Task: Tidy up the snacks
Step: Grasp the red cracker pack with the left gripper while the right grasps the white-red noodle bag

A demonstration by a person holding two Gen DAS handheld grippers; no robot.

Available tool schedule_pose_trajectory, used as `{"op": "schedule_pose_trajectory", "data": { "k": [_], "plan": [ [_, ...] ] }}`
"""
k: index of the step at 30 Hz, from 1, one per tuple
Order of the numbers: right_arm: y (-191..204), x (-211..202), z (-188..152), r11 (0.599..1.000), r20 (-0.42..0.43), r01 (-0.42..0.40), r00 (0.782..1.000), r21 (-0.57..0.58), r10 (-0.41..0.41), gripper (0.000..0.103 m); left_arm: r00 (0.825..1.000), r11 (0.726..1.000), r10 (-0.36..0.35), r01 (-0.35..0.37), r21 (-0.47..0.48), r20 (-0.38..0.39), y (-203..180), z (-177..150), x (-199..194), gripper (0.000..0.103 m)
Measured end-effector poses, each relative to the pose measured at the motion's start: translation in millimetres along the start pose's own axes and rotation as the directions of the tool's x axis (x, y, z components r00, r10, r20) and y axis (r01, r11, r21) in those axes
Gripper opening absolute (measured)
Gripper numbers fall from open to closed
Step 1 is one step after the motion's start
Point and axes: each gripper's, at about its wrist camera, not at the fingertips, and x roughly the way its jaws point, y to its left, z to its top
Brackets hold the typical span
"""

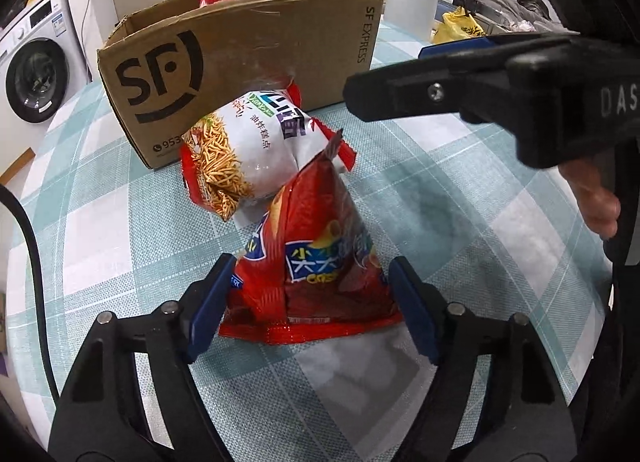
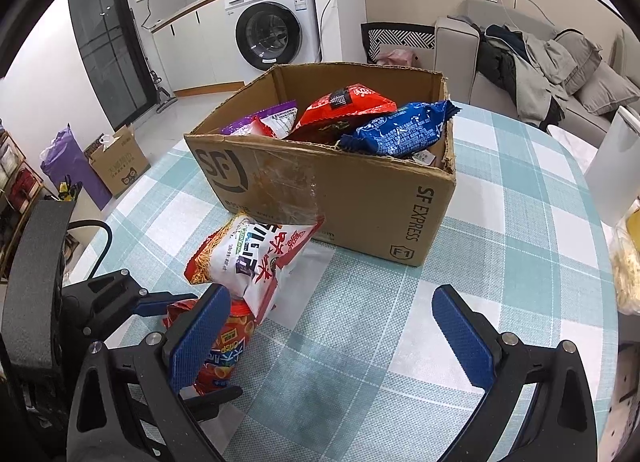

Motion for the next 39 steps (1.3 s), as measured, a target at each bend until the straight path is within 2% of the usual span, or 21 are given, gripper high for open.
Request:
{"op": "schedule_pose_trajectory", "data": {
  "k": [3,9,10,18,26,35,39],
  "plan": [
    [1,1,0,1.0,-0.003,0.001,1.0,-0.001,-0.001,0.103,1.0,1.0,-0.017,0.017,-0.008,0.007,3,1,0,0.064],
    [3,4,0,1.0,-0.01,0.001,1.0,-0.006,-0.001,0.103,0.999,0.999,-0.043,0.044,-0.025,0.022,14,8,-4,0.057],
    [3,4,-1,1.0,-0.011,0.0,1.0,-0.006,0.0,0.102,0.999,0.999,-0.044,0.045,-0.026,0.023,17,8,-4,0.052],
    [5,11,-1,1.0,-0.011,-0.012,1.0,0.005,0.012,0.102,0.998,0.997,-0.058,0.059,-0.041,0.026,28,12,-6,0.051],
    [6,34,-1,0.991,-0.034,-0.104,0.994,0.087,0.107,0.102,0.996,0.993,-0.081,0.083,-0.089,0.024,43,3,-11,0.051],
    [17,57,-1,0.981,-0.044,-0.158,0.985,0.111,0.164,0.102,0.997,0.992,-0.074,0.076,-0.1,0.024,52,-3,-17,0.051],
    [23,67,0,0.97,-0.05,-0.208,0.975,0.127,0.215,0.096,0.997,0.99,-0.071,0.074,-0.122,0.028,64,-15,-24,0.052]
  ]
}}
